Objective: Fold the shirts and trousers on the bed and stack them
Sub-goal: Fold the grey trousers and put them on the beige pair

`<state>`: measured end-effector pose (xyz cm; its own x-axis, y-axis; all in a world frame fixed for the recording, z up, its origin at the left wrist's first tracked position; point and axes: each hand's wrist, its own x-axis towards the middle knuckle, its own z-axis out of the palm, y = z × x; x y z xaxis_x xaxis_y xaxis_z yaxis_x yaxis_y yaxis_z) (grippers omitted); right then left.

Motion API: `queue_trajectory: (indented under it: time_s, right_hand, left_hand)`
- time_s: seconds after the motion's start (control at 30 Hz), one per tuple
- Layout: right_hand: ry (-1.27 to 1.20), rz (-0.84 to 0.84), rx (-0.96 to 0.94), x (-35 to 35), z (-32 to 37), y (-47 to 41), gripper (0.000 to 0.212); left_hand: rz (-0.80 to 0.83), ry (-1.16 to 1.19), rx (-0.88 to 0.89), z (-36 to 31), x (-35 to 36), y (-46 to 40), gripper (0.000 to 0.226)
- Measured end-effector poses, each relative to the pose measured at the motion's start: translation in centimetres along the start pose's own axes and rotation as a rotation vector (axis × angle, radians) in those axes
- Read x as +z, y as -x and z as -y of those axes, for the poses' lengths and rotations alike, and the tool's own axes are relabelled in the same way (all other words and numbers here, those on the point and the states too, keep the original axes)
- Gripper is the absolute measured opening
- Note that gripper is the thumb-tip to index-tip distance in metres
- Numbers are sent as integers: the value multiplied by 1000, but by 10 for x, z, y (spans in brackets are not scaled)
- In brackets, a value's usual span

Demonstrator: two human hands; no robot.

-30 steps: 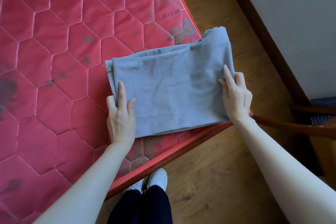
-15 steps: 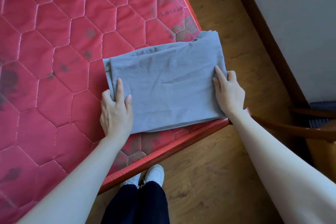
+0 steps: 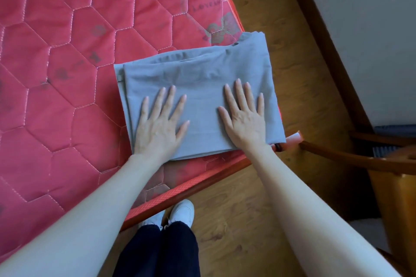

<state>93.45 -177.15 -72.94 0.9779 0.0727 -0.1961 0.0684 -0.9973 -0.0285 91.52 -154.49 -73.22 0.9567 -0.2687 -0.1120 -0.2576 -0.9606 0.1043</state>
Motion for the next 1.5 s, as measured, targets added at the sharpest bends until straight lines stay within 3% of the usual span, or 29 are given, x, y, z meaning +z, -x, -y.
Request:
queue_trajectory:
  time_s: [0.13, 0.23, 0.3, 0.37, 0.47, 0.7, 0.9, 1.17, 1.5]
  right_hand:
    - [44, 62, 8, -5, -37, 13, 62]
    - [94, 56, 121, -11, -35, 9, 63]
    - [60, -26, 60, -20, -26, -4, 60]
    - [-21, -116, -141, -26, -9, -26, 54]
    - [-40, -66, -284, -23, 20, -62, 52]
    - [27, -17, -74, -21, -45, -97, 60]
    - [-373, 57, 188, -13, -64, -76, 71]
    - [-259, -75, 188, 0, -63, -29, 68]
    - [-242, -49, 219, -3, -57, -26, 66]
  left_hand:
    - [9, 94, -256, 15, 0, 23, 63]
    - [-16, 102, -415, 8, -10, 22, 63]
    - [-115, 26, -311, 0, -17, 7, 66]
    - [-203, -29, -95, -12, -20, -19, 64]
    - [-154, -4, 16, -26, -15, -58, 58]
    - [-92, 78, -373, 14, 1, -71, 65]
    - [-63, 275, -625, 13, -9, -53, 76]
    - [-67, 442, -640, 15, -15, -6, 85]
    - [-54, 506, -675, 10, -16, 4, 79]
